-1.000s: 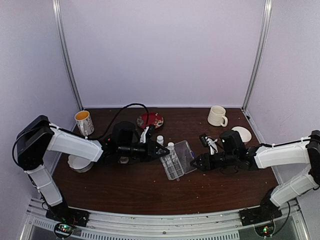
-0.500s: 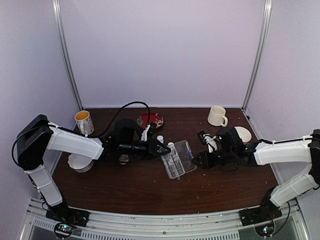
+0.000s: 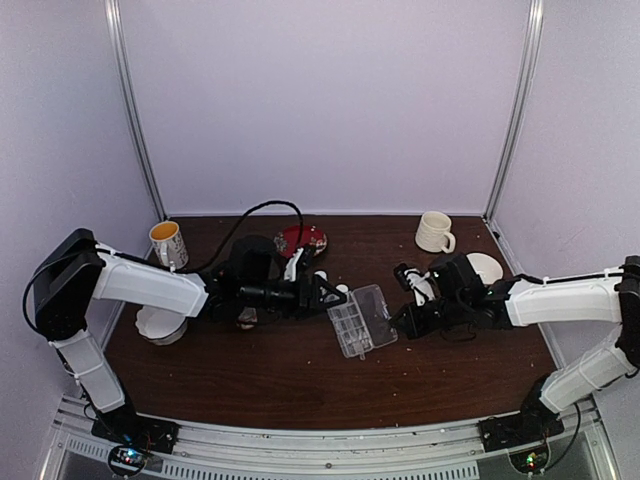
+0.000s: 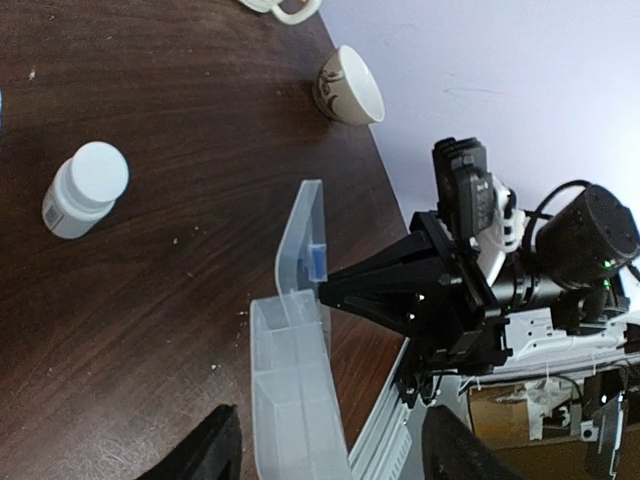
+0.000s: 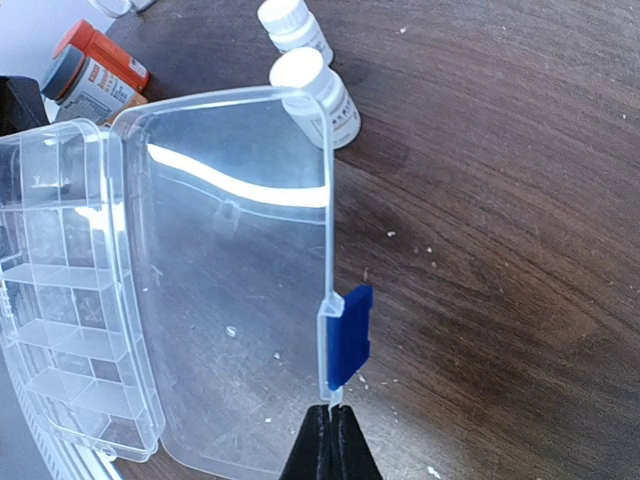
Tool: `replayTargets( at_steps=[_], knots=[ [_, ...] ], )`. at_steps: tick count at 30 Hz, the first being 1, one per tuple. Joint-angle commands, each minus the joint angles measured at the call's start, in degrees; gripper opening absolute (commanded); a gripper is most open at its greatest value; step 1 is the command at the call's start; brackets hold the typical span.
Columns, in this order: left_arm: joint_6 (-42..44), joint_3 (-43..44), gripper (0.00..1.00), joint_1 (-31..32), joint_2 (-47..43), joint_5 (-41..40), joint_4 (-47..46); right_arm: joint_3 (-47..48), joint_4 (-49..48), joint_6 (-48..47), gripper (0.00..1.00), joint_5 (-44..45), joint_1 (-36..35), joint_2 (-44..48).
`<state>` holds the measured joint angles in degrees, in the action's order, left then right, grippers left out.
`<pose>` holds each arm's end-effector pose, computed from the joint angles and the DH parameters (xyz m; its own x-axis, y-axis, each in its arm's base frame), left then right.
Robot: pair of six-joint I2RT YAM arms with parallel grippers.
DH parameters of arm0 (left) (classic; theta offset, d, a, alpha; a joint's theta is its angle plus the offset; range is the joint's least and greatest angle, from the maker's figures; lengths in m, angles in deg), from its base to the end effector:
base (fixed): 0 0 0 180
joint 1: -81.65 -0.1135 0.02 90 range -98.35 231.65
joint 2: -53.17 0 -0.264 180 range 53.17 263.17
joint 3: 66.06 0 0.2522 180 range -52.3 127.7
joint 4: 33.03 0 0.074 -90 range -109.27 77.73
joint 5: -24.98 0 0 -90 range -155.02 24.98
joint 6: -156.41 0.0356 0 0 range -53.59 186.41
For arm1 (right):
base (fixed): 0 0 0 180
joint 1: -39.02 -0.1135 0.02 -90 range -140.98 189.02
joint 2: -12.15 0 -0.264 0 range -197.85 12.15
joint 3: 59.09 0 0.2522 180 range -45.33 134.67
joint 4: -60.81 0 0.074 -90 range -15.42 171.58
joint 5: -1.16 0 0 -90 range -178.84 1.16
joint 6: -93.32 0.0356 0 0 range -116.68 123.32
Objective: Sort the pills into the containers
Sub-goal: Open the lid of the pill container, then place the pill container at the center of the board.
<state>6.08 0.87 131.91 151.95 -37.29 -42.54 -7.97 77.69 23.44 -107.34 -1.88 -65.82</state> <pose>0.2252 -0.2967 0.2012 -0.9508 -0.0595 -0.3042 0.2620 0.3703 -0.8912 0.1951 0.1839 0.1833 -0.7638 -0.2300 -0.6031 -0.5660 0.6878 0.4545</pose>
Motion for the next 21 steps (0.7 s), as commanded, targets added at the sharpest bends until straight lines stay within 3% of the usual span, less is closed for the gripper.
replayTargets(
  at_steps=[1, 14, 16, 18, 21],
  knots=[
    [4.2, 2.1, 0.69, 0.2, 0.7, -3.4, 5.1, 3.0, 4.8, -0.1, 0.00, 3.6, -0.2, -1.1],
    [12.6, 5.4, 0.75, 0.3, -1.3, -12.0, 19.0, 10.2, 20.7, 0.3, 0.03, 16.1, -0.5, -8.1],
    [13.1, 5.6, 0.74, 0.4, -1.6, -11.8, 19.6, 11.6, 22.1, 0.2, 0.13, 17.2, -0.6, -9.5],
    [13.6, 5.5, 0.74, 0.4, -2.0, -11.6, 19.7, 12.9, 23.1, 0.0, 0.34, 17.9, -0.7, -10.7],
    [15.2, 5.7, 0.73, 0.5, -3.3, -13.0, 22.0, 13.9, 23.6, -0.4, 0.49, 18.2, -0.8, -10.5]
  ],
)
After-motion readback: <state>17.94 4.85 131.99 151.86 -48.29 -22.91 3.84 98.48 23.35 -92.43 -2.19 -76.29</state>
